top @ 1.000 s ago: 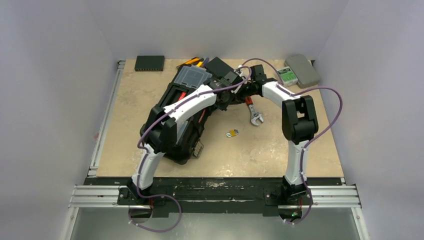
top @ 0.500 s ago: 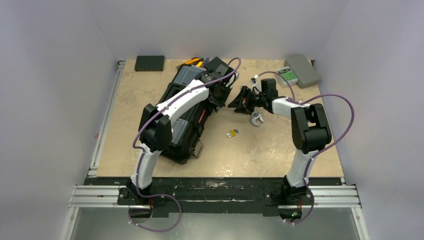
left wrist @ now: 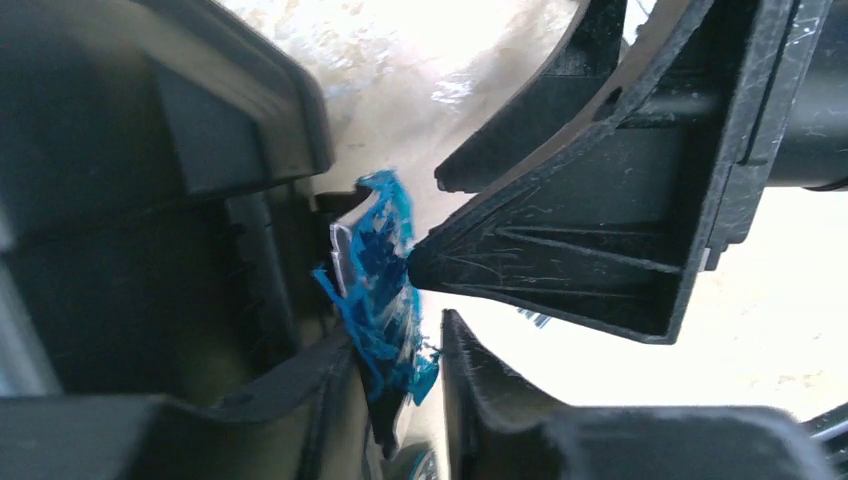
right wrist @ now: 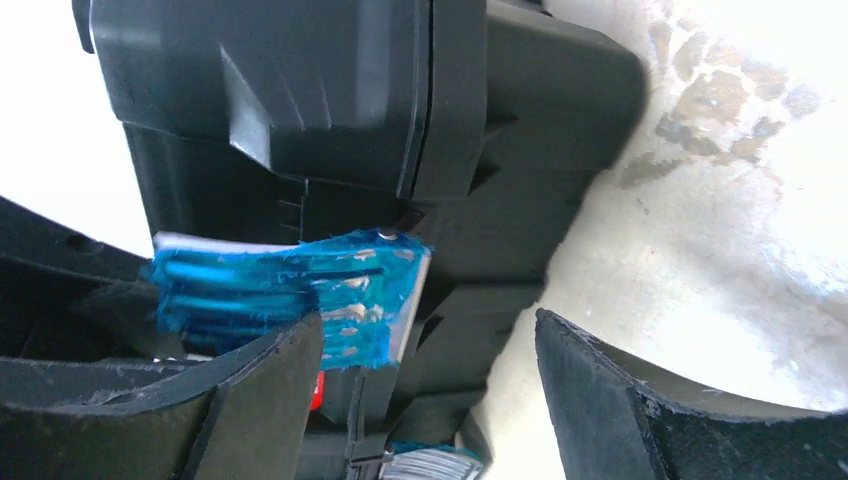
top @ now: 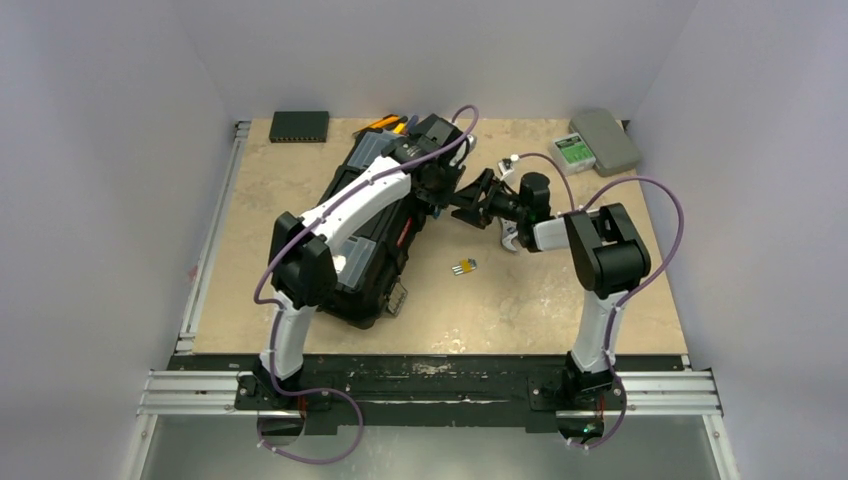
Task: Pack the tool kit
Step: Close the toolbox at the center of the board.
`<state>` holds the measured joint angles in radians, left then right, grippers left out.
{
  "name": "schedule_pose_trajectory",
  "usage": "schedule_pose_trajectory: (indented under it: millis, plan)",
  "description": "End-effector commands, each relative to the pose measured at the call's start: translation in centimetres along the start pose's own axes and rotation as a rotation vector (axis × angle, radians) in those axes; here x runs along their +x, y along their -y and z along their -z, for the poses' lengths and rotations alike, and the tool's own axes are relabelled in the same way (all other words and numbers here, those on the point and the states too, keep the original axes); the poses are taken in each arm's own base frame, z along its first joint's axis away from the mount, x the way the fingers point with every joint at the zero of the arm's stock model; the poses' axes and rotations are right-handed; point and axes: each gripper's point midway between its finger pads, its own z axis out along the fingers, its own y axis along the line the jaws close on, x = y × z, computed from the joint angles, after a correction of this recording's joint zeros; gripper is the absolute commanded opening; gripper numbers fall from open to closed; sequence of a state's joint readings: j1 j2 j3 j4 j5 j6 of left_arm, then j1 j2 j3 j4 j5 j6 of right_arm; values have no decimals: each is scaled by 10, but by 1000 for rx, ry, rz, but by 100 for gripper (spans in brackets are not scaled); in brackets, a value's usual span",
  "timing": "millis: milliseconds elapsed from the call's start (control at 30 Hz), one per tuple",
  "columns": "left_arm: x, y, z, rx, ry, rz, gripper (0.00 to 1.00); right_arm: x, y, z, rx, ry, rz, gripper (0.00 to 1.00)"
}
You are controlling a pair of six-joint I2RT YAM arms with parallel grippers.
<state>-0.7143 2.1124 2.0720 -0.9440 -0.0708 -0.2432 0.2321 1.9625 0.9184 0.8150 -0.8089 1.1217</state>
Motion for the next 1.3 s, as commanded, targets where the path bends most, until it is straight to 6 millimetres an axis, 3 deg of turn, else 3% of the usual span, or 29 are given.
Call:
schedule_pose_trajectory:
  millis: [0, 200, 300, 467, 633, 833, 1133, 1267]
  plan:
    - [-24, -18, 45, -64, 93, -12, 35, 1, -36, -12, -148, -8, 24, 77]
    - [-33, -32, 69, -136, 148, -7, 61, 10, -51, -27, -155, -26, 30, 80]
    - [-38, -40, 90, -171, 192, 4, 69, 12, -56, -29, -154, -28, 37, 80]
    - [-46, -47, 130, -194, 267, 15, 73, 10, -62, -24, -137, -2, 46, 78]
    - [-45, -66, 154, -250, 293, 44, 74, 7, -68, -22, -124, 25, 54, 82]
    - [-34, -100, 168, -298, 285, 125, 80, -2, -77, -19, -72, 74, 72, 99]
    - [-19, -143, 184, -305, 299, 264, 85, 0, -60, -36, 153, 72, 33, 99]
    - [-17, -152, 192, -313, 318, 287, 87, 4, -63, -40, 141, 70, 14, 99]
